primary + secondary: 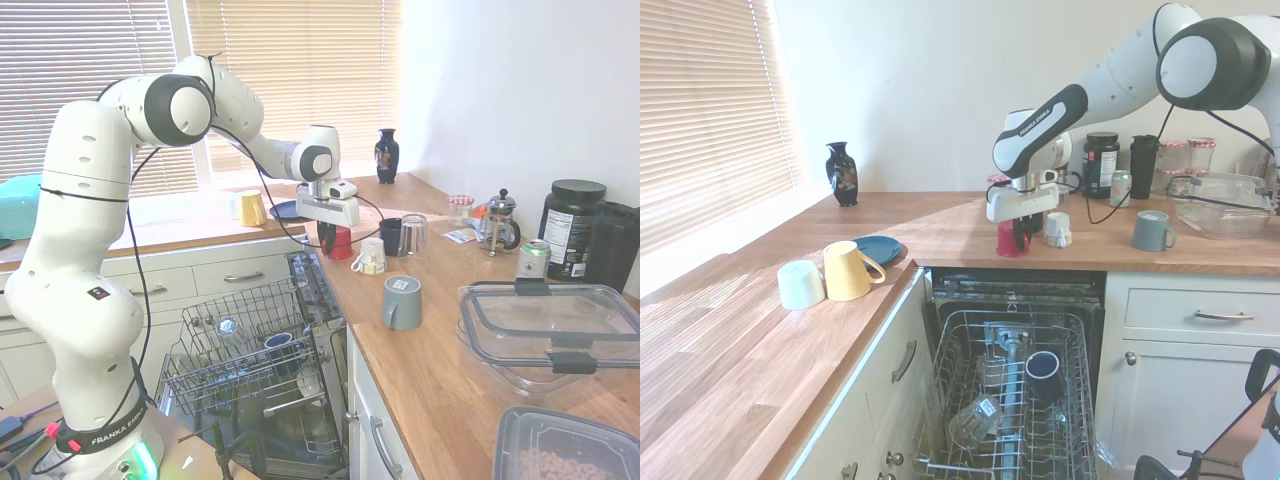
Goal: Move the red mug from the dishwasher to the counter
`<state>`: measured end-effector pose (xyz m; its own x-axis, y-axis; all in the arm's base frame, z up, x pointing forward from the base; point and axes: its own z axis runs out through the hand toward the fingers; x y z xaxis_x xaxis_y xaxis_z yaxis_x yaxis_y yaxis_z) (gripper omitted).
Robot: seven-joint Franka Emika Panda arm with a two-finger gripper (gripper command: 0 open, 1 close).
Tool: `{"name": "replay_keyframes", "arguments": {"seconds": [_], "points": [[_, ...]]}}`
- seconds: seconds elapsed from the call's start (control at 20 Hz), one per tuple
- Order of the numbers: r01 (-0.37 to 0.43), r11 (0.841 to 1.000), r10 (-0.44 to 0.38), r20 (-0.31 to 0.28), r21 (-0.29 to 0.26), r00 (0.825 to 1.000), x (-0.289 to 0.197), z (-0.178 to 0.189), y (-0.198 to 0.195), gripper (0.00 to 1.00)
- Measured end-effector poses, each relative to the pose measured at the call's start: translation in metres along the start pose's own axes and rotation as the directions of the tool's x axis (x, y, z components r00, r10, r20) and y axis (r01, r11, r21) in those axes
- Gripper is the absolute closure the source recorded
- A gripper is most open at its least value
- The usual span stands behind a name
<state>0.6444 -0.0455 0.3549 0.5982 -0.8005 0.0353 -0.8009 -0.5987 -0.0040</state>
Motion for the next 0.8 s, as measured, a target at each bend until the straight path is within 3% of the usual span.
{"name": "replay_keyframes", "arguments": {"seconds": [0.5,0.8], "points": [[-0.040,0.999,0.040,-0.003,-0.018,0.999,0.002,0.007,0.006,0.00],[-0.037,0.999,0.038,-0.069,0.013,0.997,-0.028,-0.001,0.027,0.00]]}}
